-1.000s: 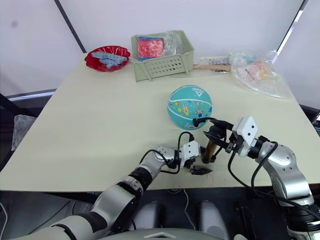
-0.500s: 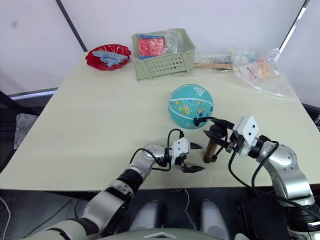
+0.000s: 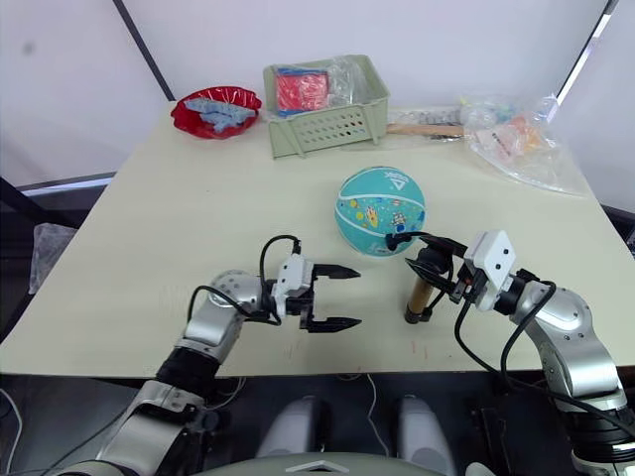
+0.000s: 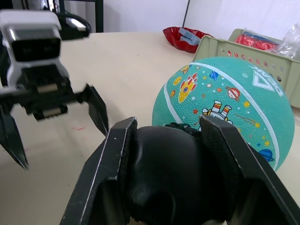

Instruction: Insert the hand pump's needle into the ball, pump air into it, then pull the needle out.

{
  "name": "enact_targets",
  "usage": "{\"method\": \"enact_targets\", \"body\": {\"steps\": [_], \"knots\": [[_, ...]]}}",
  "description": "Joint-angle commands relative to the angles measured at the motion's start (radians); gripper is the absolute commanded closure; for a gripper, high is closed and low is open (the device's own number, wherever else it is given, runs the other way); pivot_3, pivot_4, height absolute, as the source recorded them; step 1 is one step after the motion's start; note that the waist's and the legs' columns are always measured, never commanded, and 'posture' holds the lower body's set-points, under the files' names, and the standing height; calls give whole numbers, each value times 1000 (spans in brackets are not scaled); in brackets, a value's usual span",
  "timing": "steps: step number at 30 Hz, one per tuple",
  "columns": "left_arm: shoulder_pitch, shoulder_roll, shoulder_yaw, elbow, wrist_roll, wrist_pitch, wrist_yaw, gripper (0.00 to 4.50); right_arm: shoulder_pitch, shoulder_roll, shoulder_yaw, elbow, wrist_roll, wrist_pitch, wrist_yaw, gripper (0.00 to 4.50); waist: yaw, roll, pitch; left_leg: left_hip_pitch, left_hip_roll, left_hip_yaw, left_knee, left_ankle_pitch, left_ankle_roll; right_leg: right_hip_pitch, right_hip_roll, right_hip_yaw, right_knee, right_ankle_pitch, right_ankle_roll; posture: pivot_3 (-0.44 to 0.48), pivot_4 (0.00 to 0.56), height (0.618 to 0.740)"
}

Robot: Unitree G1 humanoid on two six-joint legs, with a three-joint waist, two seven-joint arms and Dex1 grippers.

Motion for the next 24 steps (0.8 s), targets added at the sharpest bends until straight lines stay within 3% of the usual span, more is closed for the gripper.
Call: {"method": "enact_targets", "body": {"steps": [1,11,18,24], "knots": [[31,34,37,-73,-67,2,-27,0,32,-15,9,39,-29,27,3,2886,0,1,1,0,0,0,0,0,0,0,0,0,0,0,0,0,150,735],[128,113,111,-189,-162,27,-24,0,-18,-96,-78,-20,21,71,18,2886,11,7,12,-2,-1,2,0,0,0,-2,-1,1,0,0,0,0,150,735],[138,106,127,-202,-169,17,8,0,-72,-159,-152,-57,84,98,33,2886,24,9,22,-8,-5,3,0,0,0,-7,-2,2,0,1,-1,0,150,735],[141,95,125,-202,-169,8,14,0,-135,-222,-205,12,28,34,58,2887,21,12,25,-16,-5,2,1,0,0,-12,1,-1,0,3,4,0,150,735]]}}
